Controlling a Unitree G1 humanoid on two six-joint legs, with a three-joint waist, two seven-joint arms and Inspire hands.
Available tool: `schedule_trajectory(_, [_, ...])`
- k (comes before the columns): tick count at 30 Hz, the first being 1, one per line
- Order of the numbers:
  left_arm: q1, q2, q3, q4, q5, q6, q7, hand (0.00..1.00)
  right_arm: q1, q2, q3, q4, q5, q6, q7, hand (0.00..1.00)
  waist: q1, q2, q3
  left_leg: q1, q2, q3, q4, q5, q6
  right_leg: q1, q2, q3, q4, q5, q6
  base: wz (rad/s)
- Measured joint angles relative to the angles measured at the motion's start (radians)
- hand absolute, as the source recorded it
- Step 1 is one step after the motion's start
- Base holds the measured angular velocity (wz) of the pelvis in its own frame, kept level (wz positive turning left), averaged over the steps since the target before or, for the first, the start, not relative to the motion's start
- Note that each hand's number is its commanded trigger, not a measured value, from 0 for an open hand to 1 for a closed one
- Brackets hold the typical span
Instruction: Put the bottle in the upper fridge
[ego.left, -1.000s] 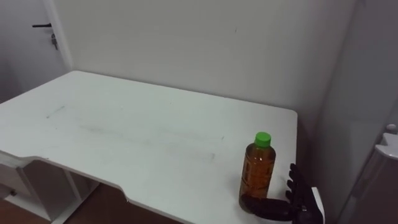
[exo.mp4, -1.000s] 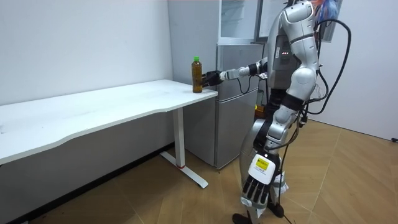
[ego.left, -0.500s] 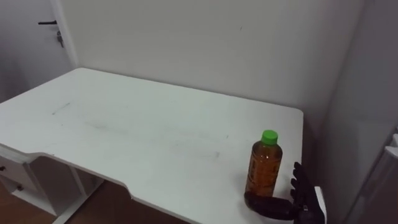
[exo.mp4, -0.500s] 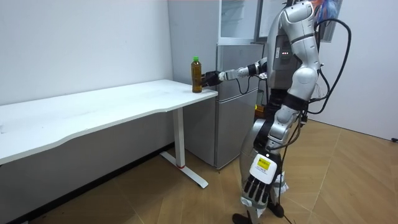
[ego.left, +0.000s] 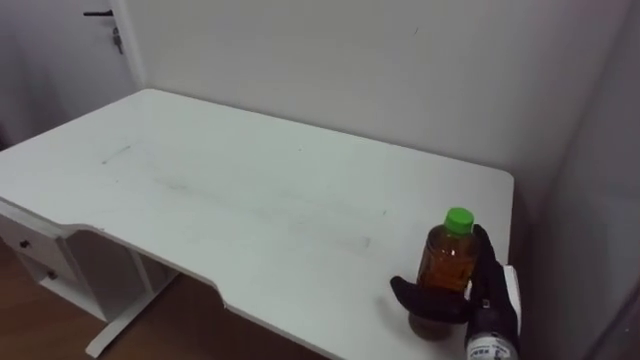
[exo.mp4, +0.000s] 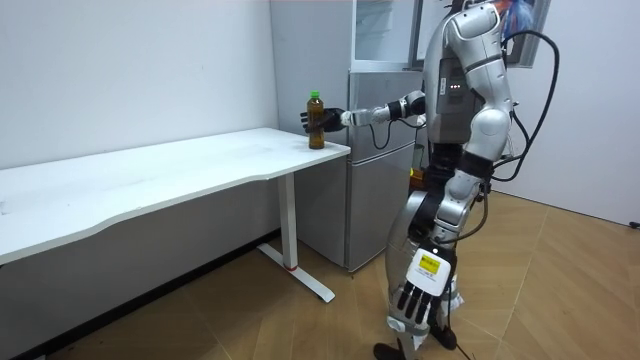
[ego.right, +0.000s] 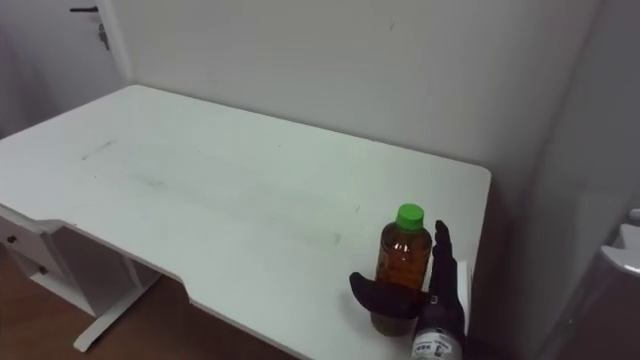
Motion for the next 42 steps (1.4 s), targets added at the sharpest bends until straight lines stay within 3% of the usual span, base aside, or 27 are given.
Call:
schedule_trajectory(21, [-0.017, 0.009, -0.020, 0.019, -0.003, -0.009, 0.000, 0.00, 0.000, 0.000, 0.000, 0.000, 0.004, 0.000, -0.031, 0.00, 0.017, -0.004, 0.0021, -0.022, -0.007, -0.021, 0.042, 0.002, 0.004, 0.005, 0.001, -0.007, 0.004, -0.003, 0.000, 0.03])
schedule_trajectory(29, [-0.020, 0.013, -0.020, 0.019, -0.028, -0.007, 0.000, 0.00, -0.012, 0.004, -0.001, 0.104, 0.089, -0.016, -0.012, 0.00, 0.016, -0.005, 0.0022, -0.024, -0.008, -0.021, 0.032, 0.002, 0.004, 0.003, 0.001, -0.006, 0.001, -0.003, 0.000, 0.00])
schedule_trajectory(30, [-0.020, 0.013, -0.020, 0.019, -0.043, -0.007, 0.000, 0.00, -0.012, 0.006, -0.001, 0.121, 0.103, -0.016, -0.010, 1.00, 0.017, -0.005, 0.0023, -0.025, -0.008, -0.021, 0.032, 0.002, 0.004, 0.001, 0.001, -0.006, 0.001, -0.003, 0.000, 0.00])
schedule_trajectory(36, [-0.020, 0.012, -0.020, 0.021, -0.062, -0.007, 0.000, 0.00, -0.013, 0.001, -0.004, 0.143, 0.128, -0.041, -0.001, 1.00, 0.017, 0.000, 0.0057, -0.022, -0.008, -0.020, 0.030, 0.002, 0.004, 0.004, 0.001, -0.006, -0.001, -0.003, 0.001, 0.00])
schedule_trajectory(42, [-0.016, 0.013, -0.018, 0.020, -0.062, 0.005, 0.000, 0.00, -0.013, -0.006, -0.024, 0.169, 0.133, -0.042, -0.001, 1.00, 0.017, 0.000, 0.0049, -0.019, -0.008, -0.020, 0.028, 0.003, 0.003, 0.007, 0.002, -0.006, -0.002, -0.003, 0.000, 0.00])
